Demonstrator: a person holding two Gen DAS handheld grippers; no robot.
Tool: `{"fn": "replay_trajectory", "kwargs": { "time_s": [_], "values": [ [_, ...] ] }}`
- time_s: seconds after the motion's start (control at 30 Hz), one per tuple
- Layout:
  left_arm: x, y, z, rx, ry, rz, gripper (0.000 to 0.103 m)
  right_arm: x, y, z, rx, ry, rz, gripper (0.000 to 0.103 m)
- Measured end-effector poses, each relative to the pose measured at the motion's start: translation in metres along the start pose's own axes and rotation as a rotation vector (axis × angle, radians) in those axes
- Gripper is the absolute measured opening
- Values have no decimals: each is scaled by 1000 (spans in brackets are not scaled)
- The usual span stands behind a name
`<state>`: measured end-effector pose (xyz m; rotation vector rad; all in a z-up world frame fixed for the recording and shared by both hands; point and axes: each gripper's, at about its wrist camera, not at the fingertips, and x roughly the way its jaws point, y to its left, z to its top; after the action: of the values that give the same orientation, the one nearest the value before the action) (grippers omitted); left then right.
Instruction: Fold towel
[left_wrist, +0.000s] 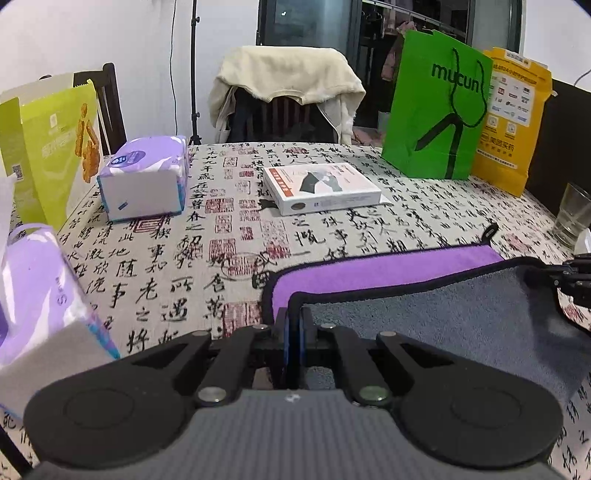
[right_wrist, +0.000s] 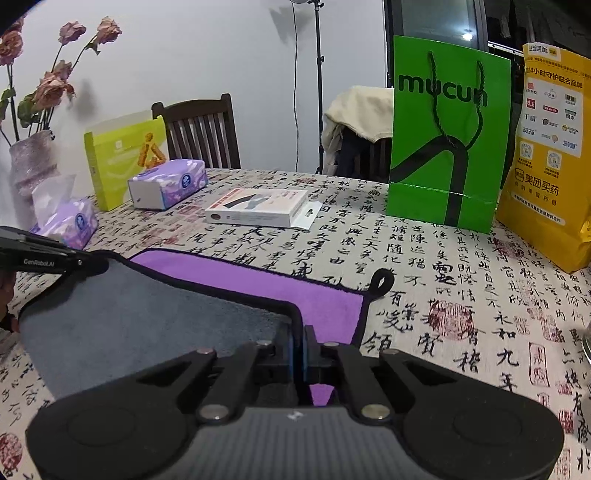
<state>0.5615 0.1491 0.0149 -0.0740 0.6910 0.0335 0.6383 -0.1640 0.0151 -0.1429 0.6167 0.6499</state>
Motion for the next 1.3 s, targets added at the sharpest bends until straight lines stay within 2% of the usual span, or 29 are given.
{"fn": "replay_trajectory", "kwargs": {
  "time_s": [0.73,0.83,0.87,0.9,0.93,0.97,1.0,1.03,1.07,1.1,1.17,1.23,1.3],
  "values": [
    [54,16,34,-43,17,-9,6,48,-23,30,31,-5,-28,4],
    [61,18,35,-44,25,-6,9,56,-25,32,37,3,-34,4],
    [62,18,36,-41,24,2,12,59,-25,33,38,11,-40,5],
    [62,18,36,-35,21,14,25,62,-26,32,38,18,-45,7],
    [62,19,36,-30,11,28,46,65,-26,32,38,25,-51,10],
    [61,19,35,-29,2,37,56,66,-27,31,46,26,-62,15],
    [60,20,35,-29,-9,44,70,66,-29,30,59,25,-67,29],
    [58,21,34,-27,-19,46,77,65,-31,29,74,24,-65,40],
    [57,22,34,-24,-24,40,79,64,-33,29,89,20,-60,62],
    [56,23,34,-22,-22,33,82,62,-34,29,109,13,-55,73],
    [54,24,34,-24,-22,33,88,60,-35,30,118,9,-54,72],
    [51,25,33,-26,-26,40,95,58,-35,30,112,6,-56,74],
    [48,26,30,-31,-36,46,99,57,-33,30,110,7,-55,78]
  ]
}}
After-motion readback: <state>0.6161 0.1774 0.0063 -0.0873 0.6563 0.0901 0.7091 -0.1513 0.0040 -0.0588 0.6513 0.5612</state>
